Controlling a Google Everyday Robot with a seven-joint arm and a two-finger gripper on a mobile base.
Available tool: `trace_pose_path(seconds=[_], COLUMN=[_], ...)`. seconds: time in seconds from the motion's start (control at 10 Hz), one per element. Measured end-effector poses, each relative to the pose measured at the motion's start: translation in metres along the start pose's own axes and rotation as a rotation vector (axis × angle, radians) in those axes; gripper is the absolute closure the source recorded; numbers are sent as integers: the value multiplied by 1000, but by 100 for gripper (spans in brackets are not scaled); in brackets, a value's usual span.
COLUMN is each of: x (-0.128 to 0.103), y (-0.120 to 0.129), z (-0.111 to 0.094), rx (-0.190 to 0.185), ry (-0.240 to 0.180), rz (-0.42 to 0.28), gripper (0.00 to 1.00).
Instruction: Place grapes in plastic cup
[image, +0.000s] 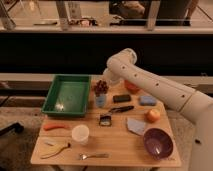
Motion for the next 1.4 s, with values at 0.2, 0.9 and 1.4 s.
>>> trace_pose_path(seconds=[0.2, 0.9, 1.4], x=[3, 13, 7], y=[4, 13, 13], z=[3, 35, 55], rx=[-13, -96, -139], ry=[2, -7, -27], rz=[4, -17, -38], gripper=[97, 97, 97])
